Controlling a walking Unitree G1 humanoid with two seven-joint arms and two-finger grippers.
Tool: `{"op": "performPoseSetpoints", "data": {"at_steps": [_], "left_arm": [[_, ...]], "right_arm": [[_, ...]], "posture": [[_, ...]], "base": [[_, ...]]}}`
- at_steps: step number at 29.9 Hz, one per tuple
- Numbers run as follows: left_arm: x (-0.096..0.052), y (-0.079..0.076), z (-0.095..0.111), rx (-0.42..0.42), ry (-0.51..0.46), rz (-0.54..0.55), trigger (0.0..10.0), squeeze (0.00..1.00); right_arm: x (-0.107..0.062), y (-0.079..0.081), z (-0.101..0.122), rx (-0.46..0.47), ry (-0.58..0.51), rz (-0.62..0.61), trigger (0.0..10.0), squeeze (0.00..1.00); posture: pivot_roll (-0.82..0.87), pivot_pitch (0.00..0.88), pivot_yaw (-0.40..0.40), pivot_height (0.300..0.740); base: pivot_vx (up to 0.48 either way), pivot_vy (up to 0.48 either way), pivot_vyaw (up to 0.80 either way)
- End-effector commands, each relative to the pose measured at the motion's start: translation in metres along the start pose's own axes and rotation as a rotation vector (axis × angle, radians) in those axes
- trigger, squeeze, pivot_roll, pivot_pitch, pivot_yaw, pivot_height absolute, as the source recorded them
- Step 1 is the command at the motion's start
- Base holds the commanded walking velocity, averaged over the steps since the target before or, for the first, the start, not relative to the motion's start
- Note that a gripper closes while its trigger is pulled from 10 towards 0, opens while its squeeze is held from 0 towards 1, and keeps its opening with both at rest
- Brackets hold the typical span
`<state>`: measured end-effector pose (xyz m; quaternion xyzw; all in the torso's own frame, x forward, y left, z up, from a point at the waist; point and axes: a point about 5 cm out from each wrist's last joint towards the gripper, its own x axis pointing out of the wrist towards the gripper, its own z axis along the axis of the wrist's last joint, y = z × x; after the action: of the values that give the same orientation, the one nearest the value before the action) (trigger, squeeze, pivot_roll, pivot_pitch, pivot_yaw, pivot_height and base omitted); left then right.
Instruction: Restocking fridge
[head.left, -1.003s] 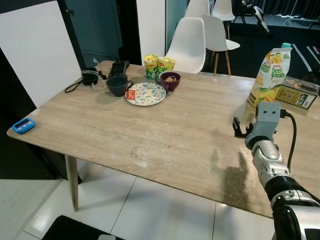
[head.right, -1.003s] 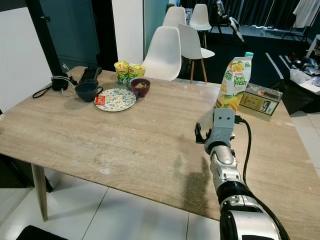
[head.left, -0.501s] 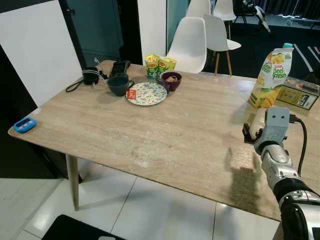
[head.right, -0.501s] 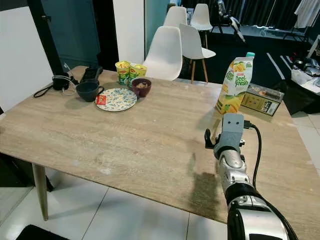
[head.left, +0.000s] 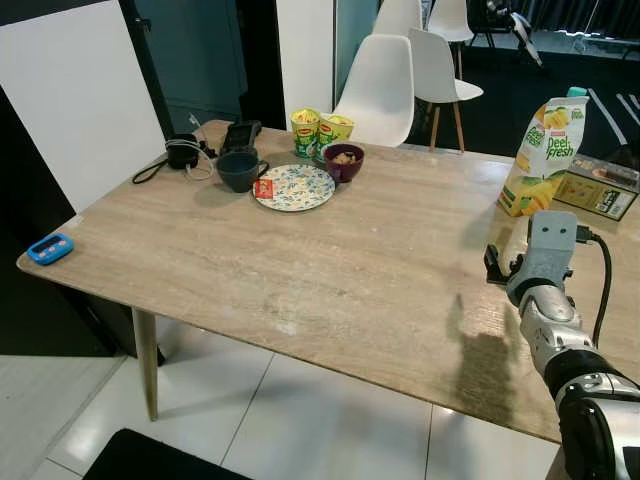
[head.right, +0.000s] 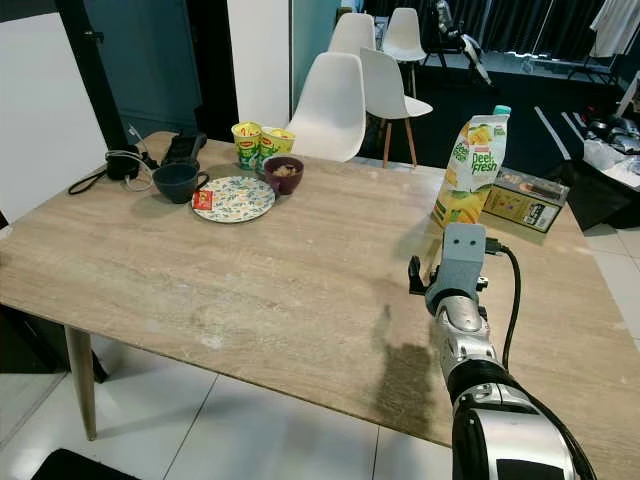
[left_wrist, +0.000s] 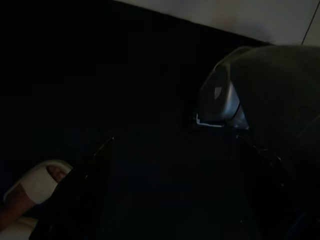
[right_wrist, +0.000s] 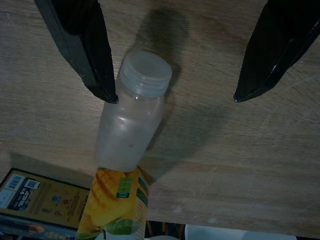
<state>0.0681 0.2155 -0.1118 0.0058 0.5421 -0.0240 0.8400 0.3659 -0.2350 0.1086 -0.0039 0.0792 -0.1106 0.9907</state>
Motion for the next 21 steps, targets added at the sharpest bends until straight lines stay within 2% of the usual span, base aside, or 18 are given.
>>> {"op": "performPoseSetpoints", "data": {"at_steps": [1,4,7,15,21], "left_arm": [[-0.001,-0.005,-0.006,-0.022,0.003,-0.017,10.0,0.00],[-0.004,-0.004,-0.012,-0.026,0.002,-0.016,10.0,0.00],[-0.009,0.003,-0.020,-0.042,-0.006,0.008,10.0,0.00],[-0.011,0.008,-0.021,-0.047,-0.027,0.020,10.0,0.00],[-0.011,0.006,-0.019,-0.040,-0.052,0.011,10.0,0.00]], "right_arm": [[0.001,-0.004,0.003,-0.001,-0.001,-0.018,10.0,0.00],[0.001,-0.007,0.004,0.000,-0.006,-0.025,10.0,0.00],[0.002,-0.013,0.005,0.004,-0.006,-0.040,10.0,0.00],[0.002,-0.015,0.006,0.009,0.006,-0.054,10.0,0.00],[0.002,-0.013,0.003,0.025,0.023,-0.053,10.0,0.00]], "posture": [[0.09,0.000,-0.072,0.740],[0.09,0.000,-0.078,0.740],[0.09,0.021,-0.093,0.740],[0.10,0.062,-0.106,0.740],[0.12,0.089,-0.116,0.740]], "base": [[0.000,0.000,0.00],[0.000,0.000,0.00],[0.000,0.000,0.00],[0.000,0.000,0.00],[0.000,0.000,0.00]]}}
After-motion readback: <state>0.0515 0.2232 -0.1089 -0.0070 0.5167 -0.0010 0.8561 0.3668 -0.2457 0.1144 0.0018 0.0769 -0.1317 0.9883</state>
